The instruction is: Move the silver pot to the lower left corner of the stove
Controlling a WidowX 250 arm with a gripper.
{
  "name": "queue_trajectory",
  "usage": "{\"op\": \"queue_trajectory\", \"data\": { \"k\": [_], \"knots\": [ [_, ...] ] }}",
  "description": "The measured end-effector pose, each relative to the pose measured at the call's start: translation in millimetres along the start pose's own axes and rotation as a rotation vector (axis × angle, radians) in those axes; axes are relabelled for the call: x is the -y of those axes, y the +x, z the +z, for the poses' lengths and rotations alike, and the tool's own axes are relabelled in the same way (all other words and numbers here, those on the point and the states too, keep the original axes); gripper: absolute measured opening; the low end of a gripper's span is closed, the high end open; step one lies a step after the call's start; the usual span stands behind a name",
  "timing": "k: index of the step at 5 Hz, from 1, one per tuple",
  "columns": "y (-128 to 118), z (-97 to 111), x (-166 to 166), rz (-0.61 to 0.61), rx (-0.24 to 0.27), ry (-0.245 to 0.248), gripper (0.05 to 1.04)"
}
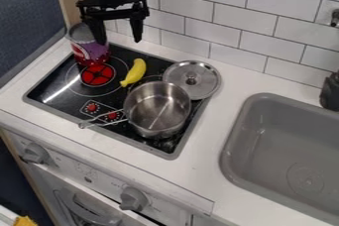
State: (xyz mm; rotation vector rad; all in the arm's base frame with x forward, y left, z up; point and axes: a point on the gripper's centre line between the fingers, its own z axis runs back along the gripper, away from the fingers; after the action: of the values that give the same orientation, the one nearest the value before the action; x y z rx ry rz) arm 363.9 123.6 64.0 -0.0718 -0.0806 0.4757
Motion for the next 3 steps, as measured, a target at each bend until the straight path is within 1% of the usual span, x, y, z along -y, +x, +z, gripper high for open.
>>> {"op": "queue_trajectory", "data": {
  "k": [1,2,3],
  "knots": [
    [-4,-14,-2,0.003,-0.035,0.004,1.001],
    [-26,-35,7,-0.087,-0.082,0.015,1.001],
    [-41,-47,18,-0.161,-0.099,0.032,1.001]
  ]
}}
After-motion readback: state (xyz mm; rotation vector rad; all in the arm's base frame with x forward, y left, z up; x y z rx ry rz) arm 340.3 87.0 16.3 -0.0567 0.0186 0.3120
